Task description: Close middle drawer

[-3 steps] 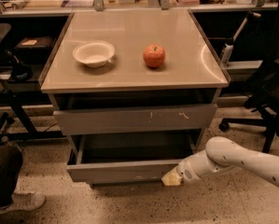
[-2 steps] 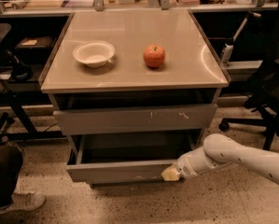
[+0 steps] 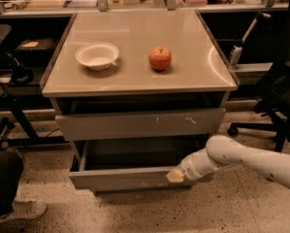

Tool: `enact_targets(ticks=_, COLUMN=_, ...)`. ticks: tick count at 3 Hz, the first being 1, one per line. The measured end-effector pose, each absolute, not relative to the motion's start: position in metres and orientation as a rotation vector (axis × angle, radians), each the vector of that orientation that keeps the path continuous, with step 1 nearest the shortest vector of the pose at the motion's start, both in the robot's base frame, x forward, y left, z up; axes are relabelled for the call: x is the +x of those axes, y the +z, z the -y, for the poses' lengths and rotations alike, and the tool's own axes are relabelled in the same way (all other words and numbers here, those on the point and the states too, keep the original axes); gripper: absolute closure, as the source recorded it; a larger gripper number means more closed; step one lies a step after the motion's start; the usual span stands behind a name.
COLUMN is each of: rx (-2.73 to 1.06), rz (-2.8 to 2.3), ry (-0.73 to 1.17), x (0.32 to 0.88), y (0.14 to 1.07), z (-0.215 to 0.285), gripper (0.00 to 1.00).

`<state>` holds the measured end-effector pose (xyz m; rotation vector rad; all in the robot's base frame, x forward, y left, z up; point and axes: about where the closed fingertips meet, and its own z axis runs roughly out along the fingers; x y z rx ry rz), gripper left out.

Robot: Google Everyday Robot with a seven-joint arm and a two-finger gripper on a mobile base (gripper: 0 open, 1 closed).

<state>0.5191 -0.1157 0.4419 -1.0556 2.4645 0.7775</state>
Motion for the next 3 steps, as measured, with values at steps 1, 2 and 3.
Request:
enact_targets(ticks=1, rx=-1.051, rz=-2.456, ry=0.785, x=0.5293, y=0.4358, z=0.1118, gripper=1.00)
enact_targets(ticks=2, rx=-1.050, rz=-2.456, ry=0.785, x=0.5295, y=0.4357, z=0.1117, gripper=0.81)
enact_targets(ticks=3, rx=-1.050, rz=-2.456, ry=0.785, x=0.5295, y=0.4357, z=0.1117, gripper=0.59)
